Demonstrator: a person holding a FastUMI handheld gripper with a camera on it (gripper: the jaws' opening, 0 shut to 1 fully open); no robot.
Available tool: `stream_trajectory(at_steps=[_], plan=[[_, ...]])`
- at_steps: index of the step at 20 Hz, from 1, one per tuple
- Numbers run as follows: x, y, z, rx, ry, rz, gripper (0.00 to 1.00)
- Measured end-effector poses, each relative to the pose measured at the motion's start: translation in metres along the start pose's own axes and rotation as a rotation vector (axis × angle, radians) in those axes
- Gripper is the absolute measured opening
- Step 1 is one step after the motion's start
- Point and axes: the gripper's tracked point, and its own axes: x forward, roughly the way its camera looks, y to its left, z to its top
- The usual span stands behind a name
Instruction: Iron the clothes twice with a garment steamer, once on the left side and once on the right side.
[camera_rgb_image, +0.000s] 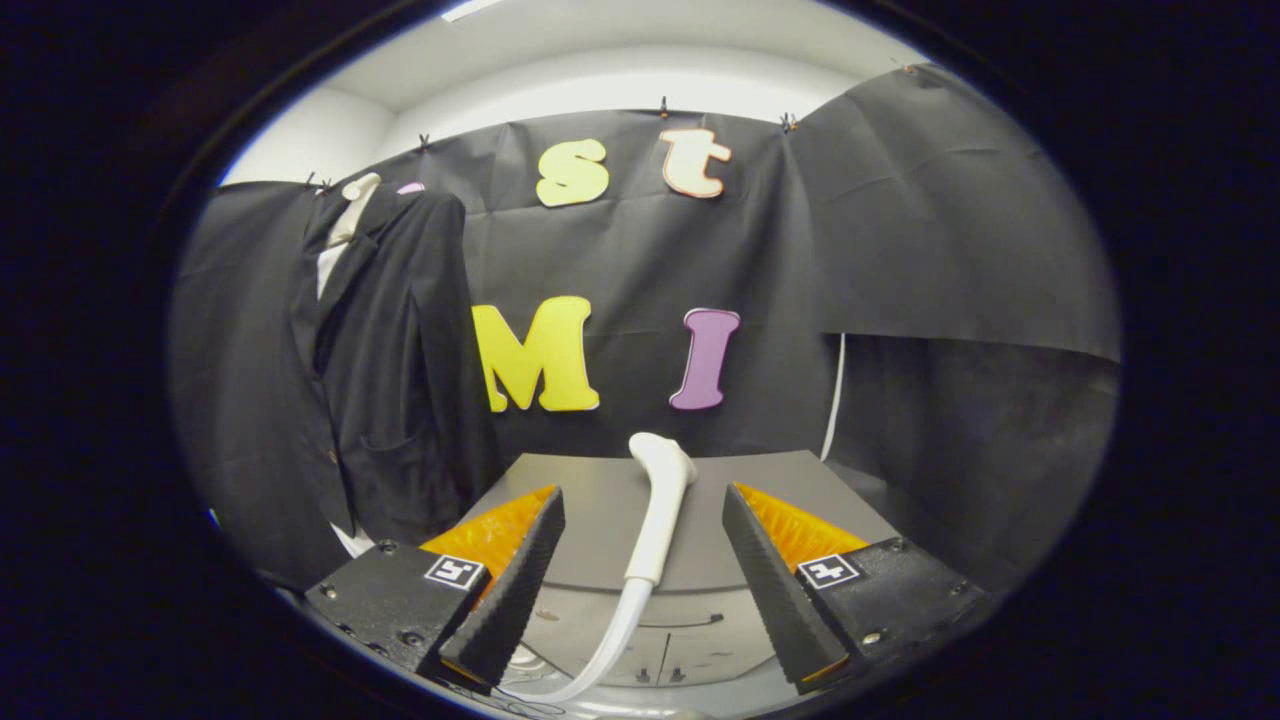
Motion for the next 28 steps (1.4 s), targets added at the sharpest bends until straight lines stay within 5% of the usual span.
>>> stream_trajectory(at_steps=[11, 16, 21, 28], plan=[[0.154, -0.029, -0.077, 0.025, 0.291, -0.028, 0.98], [0.172, -0.025, -0.101, 0.008, 0.423, -0.036, 0.94], [0.177, -0.026, -0.114, 0.011, 0.496, -0.069, 0.66], [0.176, -0.027, -0.115, 0.055, 0.520, -0.142, 0.61]])
